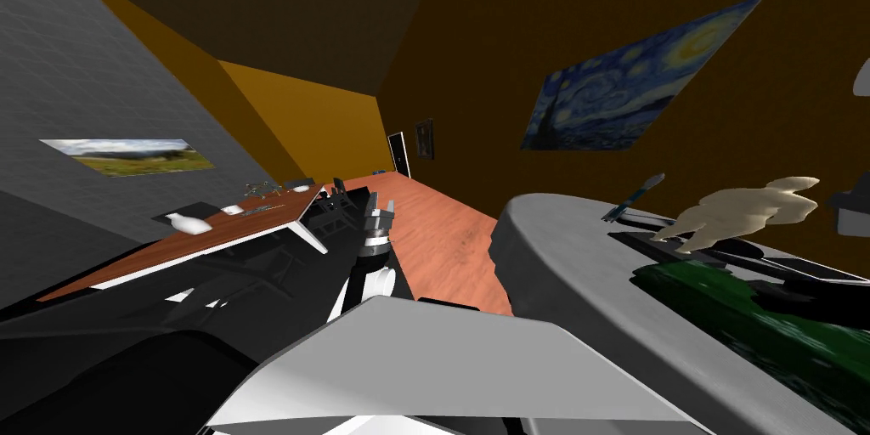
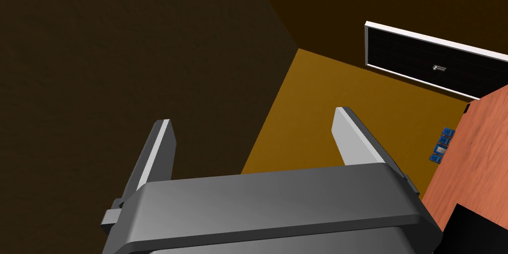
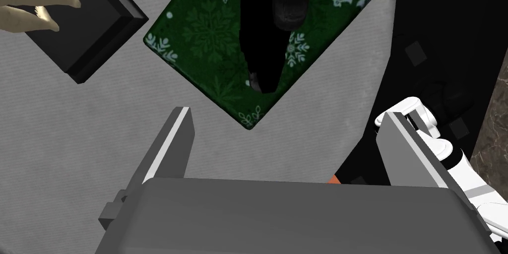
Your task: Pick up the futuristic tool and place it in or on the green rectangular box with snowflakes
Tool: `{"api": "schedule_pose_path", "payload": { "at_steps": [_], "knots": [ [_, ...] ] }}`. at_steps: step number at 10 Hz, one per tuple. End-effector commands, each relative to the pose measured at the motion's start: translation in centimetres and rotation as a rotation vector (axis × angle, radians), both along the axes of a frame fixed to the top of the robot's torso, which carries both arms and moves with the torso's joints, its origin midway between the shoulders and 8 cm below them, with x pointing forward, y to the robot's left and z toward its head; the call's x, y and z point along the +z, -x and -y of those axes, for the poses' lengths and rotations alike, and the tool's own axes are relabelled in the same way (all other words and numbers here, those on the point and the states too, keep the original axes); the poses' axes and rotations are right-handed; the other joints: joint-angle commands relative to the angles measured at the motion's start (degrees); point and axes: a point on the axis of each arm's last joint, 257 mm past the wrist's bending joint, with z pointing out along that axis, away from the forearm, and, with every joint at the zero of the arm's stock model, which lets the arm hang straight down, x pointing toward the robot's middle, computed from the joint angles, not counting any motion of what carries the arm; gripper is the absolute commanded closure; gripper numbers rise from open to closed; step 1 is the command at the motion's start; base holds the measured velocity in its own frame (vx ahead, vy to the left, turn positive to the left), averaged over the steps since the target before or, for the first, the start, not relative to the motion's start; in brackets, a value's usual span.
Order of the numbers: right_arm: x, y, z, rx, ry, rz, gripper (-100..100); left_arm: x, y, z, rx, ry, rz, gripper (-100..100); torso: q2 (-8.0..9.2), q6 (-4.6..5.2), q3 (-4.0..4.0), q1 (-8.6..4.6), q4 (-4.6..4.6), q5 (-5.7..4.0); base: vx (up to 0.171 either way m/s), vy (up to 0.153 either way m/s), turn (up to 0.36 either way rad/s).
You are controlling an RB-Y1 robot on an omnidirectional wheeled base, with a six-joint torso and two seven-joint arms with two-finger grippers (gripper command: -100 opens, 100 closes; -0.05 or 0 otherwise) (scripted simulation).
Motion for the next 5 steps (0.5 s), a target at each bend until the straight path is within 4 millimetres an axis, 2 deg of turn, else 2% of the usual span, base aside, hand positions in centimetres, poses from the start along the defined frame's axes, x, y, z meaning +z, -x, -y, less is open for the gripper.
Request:
{"api": "schedule_pose_path", "payload": {
  "at_steps": [1, 3, 5],
  "knots": [
    [-0.1, 1.1, 0.6, -0.001, -0.019, 0.013, -100, 0.0, 0.0, 0.0, 0.0, 0.0, 0.0, 0, 0.0, 0.0, 0.0, 0.0, 0.0, 0.0, 0.042, 0.024, 0.18],
    [0.8, 3.1, 1.6, -0.039, 0.013, -0.018, -100, 0.0, 0.0, 0.0, 0.0, 0.0, 0.0, 0, -0.08, -0.02, -0.05, 0.04, -0.02, 0.0, 0.035, 0.013, 0.044],
    [0.9, 4.4, 1.8, -0.035, -0.007, -0.001, -100, 0.0, 0.0, 0.0, 0.0, 0.0, 0.0, 0, -0.06, -0.06, -0.04, 0.03, -0.03, 0.0, 0.045, 0.018, 0.138]
  ]
}}
